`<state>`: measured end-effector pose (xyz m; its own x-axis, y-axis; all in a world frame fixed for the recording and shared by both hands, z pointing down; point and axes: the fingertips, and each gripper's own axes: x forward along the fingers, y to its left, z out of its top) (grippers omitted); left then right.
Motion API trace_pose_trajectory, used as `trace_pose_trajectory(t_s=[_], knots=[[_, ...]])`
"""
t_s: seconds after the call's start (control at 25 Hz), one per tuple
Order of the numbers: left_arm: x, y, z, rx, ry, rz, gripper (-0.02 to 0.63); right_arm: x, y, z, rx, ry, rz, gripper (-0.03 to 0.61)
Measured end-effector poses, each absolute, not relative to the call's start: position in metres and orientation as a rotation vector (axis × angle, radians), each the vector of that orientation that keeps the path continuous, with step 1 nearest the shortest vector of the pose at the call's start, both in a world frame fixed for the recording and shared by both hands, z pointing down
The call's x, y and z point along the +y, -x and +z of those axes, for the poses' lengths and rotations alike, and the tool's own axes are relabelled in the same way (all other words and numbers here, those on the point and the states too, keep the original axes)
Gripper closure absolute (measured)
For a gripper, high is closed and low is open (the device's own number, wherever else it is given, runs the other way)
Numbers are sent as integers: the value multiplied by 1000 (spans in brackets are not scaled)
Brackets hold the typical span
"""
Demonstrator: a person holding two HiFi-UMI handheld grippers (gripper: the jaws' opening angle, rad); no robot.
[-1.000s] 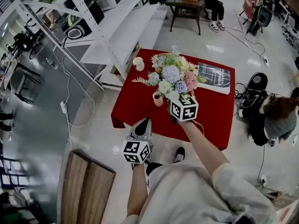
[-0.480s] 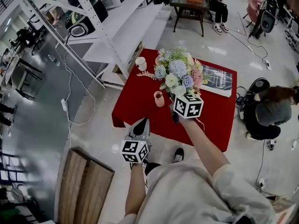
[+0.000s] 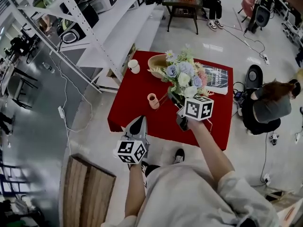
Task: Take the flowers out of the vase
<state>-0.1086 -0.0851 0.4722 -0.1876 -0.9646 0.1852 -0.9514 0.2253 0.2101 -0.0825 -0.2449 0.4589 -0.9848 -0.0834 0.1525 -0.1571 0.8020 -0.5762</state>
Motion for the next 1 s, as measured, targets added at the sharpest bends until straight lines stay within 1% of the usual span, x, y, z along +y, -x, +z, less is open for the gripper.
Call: trace_pose_trajectory(t_s=[0.16,0.28,0.48,0.56,0.84,1.0], knots=[[-97,99,479,-2191,-1819,-38,604,-243,61,469,-2819,-96,989,535],[-105,89,484,-2160,-1841,-30,604,-242,43,492,-2751,-79,1066,535],[-117,71,490,-2101,-1875,1,604,-239,23,524,-2667,-52,1395,535],[-120,64,493,-2080,-1889,14,604,-240,18,535,-2644,-83,1474,535],[-135,39,505,-2016,-1919,26,604,-238,1,570,-2574,-208,1555,534],[-147,27,512,-1994,-1914,41,604,-234,-5,579,-2547,-231,1531,534]])
